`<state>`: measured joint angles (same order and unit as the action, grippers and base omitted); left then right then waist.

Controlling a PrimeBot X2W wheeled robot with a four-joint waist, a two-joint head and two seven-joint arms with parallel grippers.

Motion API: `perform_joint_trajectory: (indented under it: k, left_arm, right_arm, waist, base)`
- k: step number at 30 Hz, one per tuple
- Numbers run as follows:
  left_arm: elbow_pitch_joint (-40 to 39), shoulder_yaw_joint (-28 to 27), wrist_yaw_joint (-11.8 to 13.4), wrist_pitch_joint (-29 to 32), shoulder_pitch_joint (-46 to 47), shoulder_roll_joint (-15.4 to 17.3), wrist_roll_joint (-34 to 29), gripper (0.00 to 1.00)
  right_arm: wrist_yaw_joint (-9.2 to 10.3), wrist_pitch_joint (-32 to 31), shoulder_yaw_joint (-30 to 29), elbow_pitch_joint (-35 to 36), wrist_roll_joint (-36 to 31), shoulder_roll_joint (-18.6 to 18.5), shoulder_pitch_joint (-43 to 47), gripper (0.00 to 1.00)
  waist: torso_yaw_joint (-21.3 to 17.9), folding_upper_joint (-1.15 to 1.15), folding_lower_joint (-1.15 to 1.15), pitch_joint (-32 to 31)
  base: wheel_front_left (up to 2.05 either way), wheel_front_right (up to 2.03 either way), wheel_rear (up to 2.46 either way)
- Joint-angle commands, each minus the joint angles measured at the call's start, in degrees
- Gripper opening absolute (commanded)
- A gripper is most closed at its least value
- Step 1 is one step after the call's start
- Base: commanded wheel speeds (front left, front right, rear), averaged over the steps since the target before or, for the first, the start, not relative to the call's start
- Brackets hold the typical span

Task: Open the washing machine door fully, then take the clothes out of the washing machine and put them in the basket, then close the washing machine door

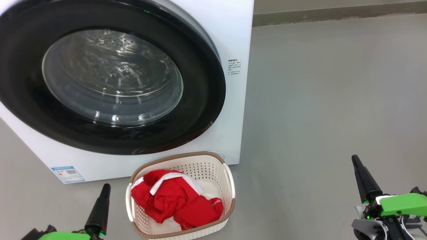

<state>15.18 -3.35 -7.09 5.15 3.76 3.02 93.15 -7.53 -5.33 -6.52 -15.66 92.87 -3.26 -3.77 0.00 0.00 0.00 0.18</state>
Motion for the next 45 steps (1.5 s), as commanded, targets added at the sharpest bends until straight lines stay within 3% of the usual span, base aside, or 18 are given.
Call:
perform_joint_trajectory:
  k: [1,45]
  left_arm:
    - [-1.17,-1.99,-0.4,0.39,2.33,0.73,0.0,0.0]
    - [-1.15,-2.54,-0.4,0.83,2.37,0.34,-0.46,0.0]
  right_arm:
    - [0.04,-0.31,1.05,1.7,0.17,-0.4,-2.32,0.0]
    - [0.04,-0.71,0.55,1.67,-0.26,-0.04,-2.36,0.0]
  waist:
    - [0.0,0.0,0.0,0.0]
    - [0.0,0.0,0.0,0.0]
  base:
    - [0.0,0.0,0.0]
    - [0.0,0.0,0.0]
